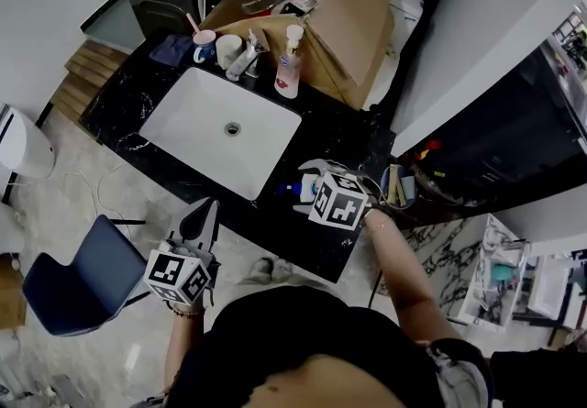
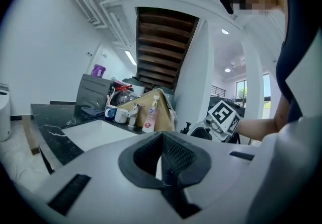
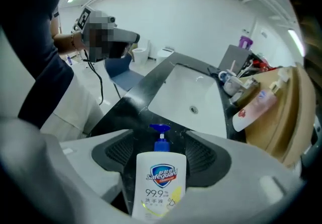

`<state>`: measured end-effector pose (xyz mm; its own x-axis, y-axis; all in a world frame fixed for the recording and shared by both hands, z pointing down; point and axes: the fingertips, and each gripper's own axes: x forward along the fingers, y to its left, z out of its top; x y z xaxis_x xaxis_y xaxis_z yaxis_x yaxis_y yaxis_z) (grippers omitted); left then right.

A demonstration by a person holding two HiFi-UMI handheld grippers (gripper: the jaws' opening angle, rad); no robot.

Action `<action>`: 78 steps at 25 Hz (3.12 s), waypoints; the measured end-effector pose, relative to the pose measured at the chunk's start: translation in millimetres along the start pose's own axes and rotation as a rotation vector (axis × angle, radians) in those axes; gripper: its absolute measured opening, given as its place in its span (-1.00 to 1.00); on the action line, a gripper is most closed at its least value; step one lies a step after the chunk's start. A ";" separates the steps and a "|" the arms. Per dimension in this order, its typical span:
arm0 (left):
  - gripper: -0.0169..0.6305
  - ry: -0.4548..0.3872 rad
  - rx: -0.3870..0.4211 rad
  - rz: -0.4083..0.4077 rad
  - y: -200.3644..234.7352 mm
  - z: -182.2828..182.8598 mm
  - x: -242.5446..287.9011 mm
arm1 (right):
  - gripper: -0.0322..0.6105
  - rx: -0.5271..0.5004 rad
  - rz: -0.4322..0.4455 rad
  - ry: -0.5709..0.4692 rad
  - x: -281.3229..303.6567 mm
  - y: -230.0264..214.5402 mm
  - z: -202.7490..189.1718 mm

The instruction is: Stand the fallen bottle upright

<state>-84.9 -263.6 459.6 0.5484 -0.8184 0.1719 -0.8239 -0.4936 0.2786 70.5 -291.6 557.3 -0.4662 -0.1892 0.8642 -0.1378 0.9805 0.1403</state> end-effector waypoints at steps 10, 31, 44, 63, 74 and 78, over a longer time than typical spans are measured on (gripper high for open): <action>-0.94 -0.039 -0.035 0.130 27.5 -3.5 -33.7 | -0.12 0.016 0.177 0.390 50.4 -2.9 -25.0; -0.94 -0.041 -0.043 0.121 19.7 -7.9 -37.7 | -0.48 0.110 0.133 0.424 32.3 -8.7 -34.5; -0.94 -0.003 -0.027 0.024 4.3 -8.6 -8.9 | -0.49 0.426 -0.094 -0.033 -49.1 -60.9 -17.2; -0.94 0.031 -0.008 -0.009 -0.9 -8.1 3.7 | -0.49 0.683 -0.760 -0.774 -95.9 -86.0 -16.9; -0.94 0.040 -0.022 -0.013 0.6 -13.5 7.7 | -0.48 0.669 -0.764 -0.747 -88.7 -89.4 -22.7; -0.94 0.041 -0.026 -0.015 0.8 -14.7 11.0 | -0.48 0.653 -0.764 -0.739 -88.8 -91.2 -22.1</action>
<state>-77.4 -268.7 475.6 0.5666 -0.7979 0.2059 -0.8118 -0.4976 0.3056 143.8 -363.0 478.4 -0.4258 -0.8906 0.1598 -0.8989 0.4365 0.0374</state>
